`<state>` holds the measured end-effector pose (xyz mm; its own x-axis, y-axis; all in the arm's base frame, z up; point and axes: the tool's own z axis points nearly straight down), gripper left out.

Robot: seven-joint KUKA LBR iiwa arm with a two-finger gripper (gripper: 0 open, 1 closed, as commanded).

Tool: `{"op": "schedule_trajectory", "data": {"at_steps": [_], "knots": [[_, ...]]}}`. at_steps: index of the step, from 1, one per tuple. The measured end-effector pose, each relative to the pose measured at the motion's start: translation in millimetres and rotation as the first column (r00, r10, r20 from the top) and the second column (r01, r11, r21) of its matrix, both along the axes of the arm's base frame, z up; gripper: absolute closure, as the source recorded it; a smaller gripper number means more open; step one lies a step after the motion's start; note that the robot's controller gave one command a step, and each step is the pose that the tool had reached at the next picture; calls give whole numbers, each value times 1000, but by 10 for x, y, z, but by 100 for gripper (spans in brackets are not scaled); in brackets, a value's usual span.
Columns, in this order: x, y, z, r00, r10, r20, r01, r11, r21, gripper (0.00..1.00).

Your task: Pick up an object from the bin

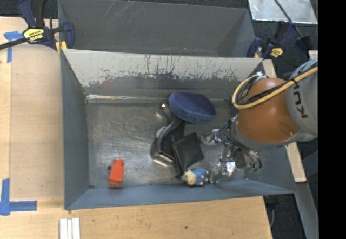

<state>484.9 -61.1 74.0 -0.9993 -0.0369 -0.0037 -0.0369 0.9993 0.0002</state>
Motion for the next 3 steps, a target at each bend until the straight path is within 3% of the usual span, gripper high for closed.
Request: {"op": "schedule_trajectory", "data": {"at_steps": [1, 2, 3], "knots": [[32, 309, 19, 998, 70, 3, -70, 998, -4, 0], [43, 624, 18, 972, 233, 3, -233, 972, -9, 0], [25, 834, 5, 990, 142, 0, -142, 990, -10, 0]]}}
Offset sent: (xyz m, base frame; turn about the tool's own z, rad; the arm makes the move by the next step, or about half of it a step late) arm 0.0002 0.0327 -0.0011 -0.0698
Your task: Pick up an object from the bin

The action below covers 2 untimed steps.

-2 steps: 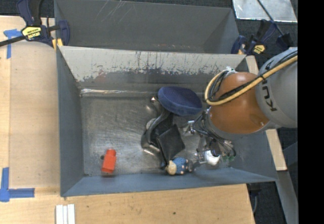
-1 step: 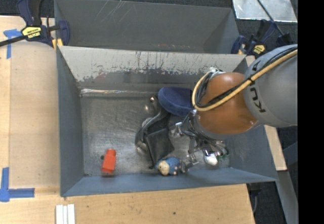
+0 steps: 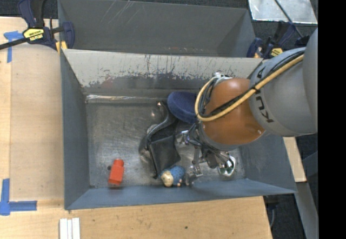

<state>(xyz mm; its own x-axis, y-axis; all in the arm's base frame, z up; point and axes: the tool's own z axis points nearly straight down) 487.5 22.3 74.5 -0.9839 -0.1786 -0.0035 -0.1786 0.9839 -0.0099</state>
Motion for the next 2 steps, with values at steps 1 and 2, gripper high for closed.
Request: {"op": "schedule_trajectory", "data": {"at_steps": [1, 2], "knots": [[38, 434, -2, 994, 105, 5, -105, 994, 2, 0], [83, 485, 27, 994, 108, 25, -109, 994, 10, 100]]}}
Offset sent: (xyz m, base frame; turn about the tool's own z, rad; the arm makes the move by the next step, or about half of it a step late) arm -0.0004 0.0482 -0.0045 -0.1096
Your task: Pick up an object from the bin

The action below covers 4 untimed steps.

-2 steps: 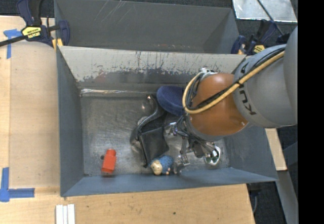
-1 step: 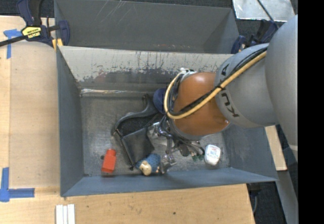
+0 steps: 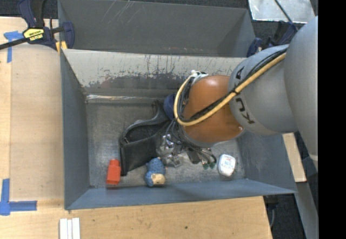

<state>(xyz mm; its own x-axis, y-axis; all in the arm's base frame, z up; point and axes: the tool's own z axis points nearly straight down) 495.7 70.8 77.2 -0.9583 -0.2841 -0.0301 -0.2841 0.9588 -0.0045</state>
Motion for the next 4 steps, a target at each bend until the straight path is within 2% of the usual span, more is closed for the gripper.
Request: {"op": "schedule_trajectory", "data": {"at_steps": [1, 2, 3, 4], "knots": [[-56, -4, -36, 1000, 2, -22, -2, 1000, -3, 0], [-29, 355, -9, 930, 368, -24, -368, 930, -5, 0], [-7, 364, 11, 930, 367, -16, -367, 930, -5, 100], [100, 419, 1351, 950, 310, -18, -310, 951, -5, 100]]}}
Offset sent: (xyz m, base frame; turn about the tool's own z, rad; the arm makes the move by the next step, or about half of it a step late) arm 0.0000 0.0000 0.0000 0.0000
